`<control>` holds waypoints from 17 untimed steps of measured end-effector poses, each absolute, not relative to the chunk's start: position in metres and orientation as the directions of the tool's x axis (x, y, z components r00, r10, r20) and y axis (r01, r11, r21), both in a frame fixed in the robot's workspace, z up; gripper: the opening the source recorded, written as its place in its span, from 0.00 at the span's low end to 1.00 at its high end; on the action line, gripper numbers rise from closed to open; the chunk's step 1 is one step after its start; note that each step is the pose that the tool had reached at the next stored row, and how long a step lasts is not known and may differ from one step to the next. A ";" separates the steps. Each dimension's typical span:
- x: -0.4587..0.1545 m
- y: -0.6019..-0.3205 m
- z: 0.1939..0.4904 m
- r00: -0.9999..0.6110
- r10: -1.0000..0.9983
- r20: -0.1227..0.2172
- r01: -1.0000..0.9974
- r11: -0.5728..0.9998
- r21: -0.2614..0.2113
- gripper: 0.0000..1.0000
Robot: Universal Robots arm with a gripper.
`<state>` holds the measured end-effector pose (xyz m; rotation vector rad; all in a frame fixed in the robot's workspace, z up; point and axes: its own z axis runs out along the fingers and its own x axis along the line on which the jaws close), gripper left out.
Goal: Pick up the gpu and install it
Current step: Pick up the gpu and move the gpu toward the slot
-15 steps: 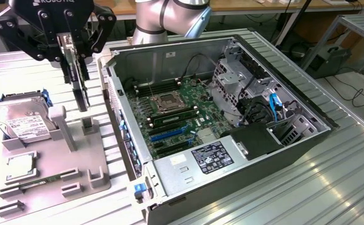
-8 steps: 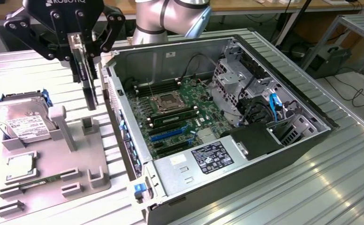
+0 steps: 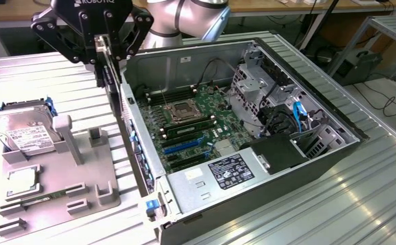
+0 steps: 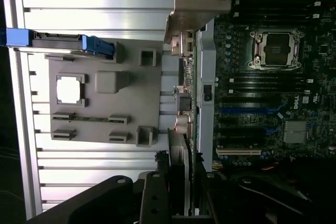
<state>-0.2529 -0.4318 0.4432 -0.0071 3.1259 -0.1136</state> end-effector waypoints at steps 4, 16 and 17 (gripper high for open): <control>-0.245 -0.432 0.443 -1.000 -0.005 -0.013 -0.004 0.997 -0.073 0.28; -0.220 -0.432 0.442 -1.000 -0.005 -0.013 -0.004 0.997 -0.073 0.28; -0.217 -0.432 0.442 -1.000 -0.005 -0.013 -0.004 0.997 -0.073 0.28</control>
